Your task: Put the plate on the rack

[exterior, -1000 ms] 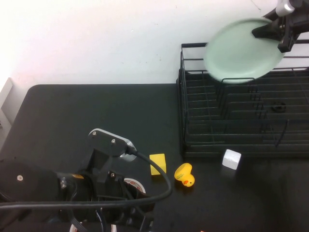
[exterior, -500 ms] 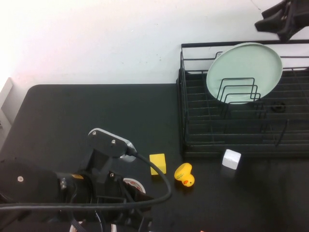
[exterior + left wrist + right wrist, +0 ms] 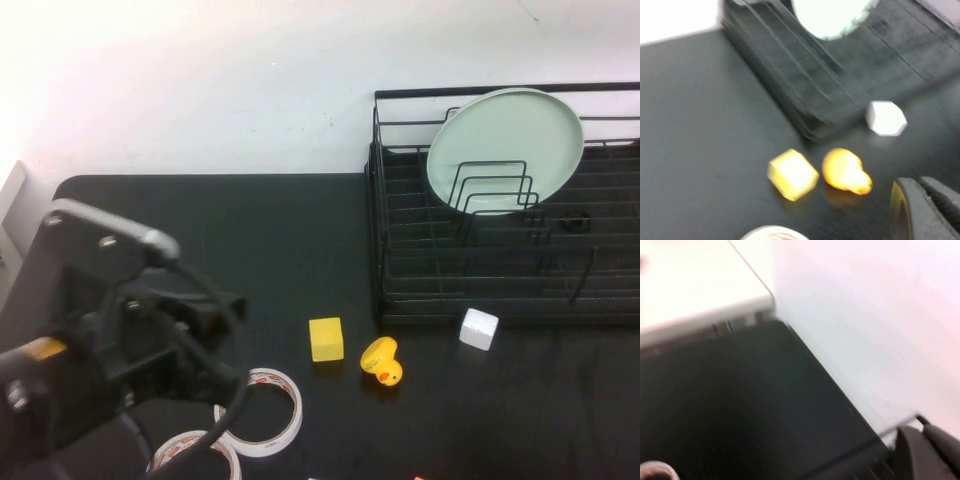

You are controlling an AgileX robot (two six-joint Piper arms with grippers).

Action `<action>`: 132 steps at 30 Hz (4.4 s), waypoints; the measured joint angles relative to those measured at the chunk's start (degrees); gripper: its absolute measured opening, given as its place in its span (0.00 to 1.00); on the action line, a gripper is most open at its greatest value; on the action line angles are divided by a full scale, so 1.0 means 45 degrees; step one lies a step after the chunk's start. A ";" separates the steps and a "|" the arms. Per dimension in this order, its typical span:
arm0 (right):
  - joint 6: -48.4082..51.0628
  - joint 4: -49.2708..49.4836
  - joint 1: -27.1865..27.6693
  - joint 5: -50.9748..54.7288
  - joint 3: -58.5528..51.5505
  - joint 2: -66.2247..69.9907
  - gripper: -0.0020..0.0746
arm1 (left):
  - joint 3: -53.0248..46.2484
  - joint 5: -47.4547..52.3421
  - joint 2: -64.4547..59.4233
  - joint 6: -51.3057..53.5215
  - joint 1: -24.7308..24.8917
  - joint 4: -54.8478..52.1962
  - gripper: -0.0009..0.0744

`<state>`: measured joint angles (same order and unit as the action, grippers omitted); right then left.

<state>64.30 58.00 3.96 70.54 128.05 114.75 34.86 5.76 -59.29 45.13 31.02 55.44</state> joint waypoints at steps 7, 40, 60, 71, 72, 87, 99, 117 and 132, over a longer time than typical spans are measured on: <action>-0.0139 -0.0587 -0.0717 0.0000 -0.1178 -0.2043 0.04 | -0.1967 -0.1573 0.1938 0.0000 0.0000 0.0197 0.01; 0.1204 -0.0413 -0.5807 -1.0313 -1.8244 -1.7164 0.04 | -0.5964 -0.0445 0.9901 -0.0125 0.0000 0.2572 0.01; 0.1204 -0.0093 -0.5807 -1.2735 -2.1755 -1.8847 0.04 | -0.5964 -0.0445 0.9909 -0.0100 0.0000 0.2595 0.01; 0.1296 -0.0464 -0.5807 -1.3612 -2.4169 -2.1443 0.04 | -0.5964 -0.0445 0.9909 -0.0335 0.0000 0.2595 0.01; 0.1296 -0.0464 -0.5807 -1.3612 -2.4358 -2.1595 0.04 | -0.5964 -0.0445 0.9909 -0.0335 0.0000 0.2595 0.01; -1.2001 -1.1503 -0.2510 -1.2012 -2.6781 -2.4331 0.04 | -0.5964 -0.0445 0.9909 -0.0335 0.0000 0.2595 0.01; -1.4288 -1.4227 0.0919 -1.0721 -2.8556 -2.5642 0.04 | -0.5964 -0.0445 0.9930 -0.0335 0.0000 0.2595 0.01; -1.4407 -1.4182 0.0919 -1.1142 -2.8640 -2.5661 0.04 | -0.5964 -0.0445 0.9930 -0.0359 0.0000 0.2595 0.01; -1.4407 -1.4182 0.0919 -1.1142 -2.8640 -2.5661 0.04 | -0.5964 -0.0445 0.9930 -0.0359 0.0000 0.2595 0.01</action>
<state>-0.53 -5.82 8.10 20.40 -0.83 -0.73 8.02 3.76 -14.61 43.51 31.02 67.12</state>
